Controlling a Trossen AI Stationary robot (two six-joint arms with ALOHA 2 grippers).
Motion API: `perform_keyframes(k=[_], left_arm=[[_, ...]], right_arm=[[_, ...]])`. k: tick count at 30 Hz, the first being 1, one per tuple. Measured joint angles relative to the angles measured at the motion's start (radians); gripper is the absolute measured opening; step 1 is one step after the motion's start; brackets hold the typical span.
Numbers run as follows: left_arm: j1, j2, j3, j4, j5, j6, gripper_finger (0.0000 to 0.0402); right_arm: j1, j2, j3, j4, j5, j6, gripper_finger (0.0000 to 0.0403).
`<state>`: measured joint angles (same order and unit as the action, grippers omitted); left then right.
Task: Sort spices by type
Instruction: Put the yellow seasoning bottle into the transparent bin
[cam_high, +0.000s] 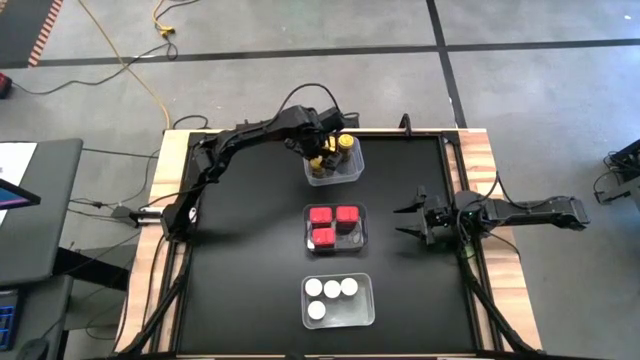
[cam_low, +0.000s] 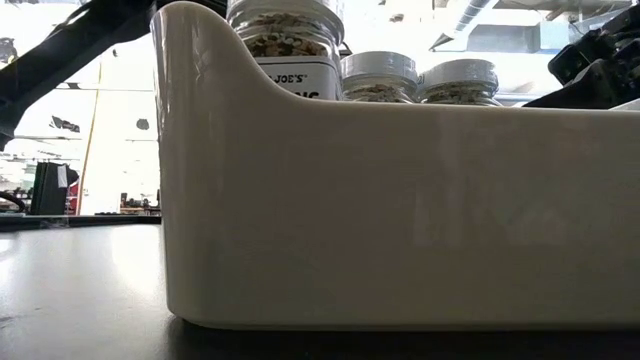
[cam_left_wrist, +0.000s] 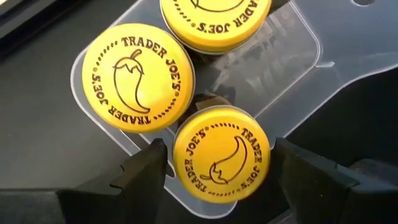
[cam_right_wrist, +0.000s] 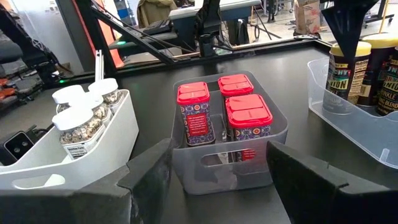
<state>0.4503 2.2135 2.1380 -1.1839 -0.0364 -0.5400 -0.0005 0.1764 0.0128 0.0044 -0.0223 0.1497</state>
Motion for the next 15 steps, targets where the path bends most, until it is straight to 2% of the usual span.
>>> perform_keyframes(k=[10,15], left_arm=[[0.005,-0.008,0.0,-0.019,0.029,0.035,0.0279],[0.002,-0.057,0.0,-0.041,0.029,0.081,0.0279]], right_arm=[[0.0,0.0,0.0,0.0,0.0,0.0,0.0286],[0.0,0.0,0.0,0.0,0.0,0.0,0.0286]])
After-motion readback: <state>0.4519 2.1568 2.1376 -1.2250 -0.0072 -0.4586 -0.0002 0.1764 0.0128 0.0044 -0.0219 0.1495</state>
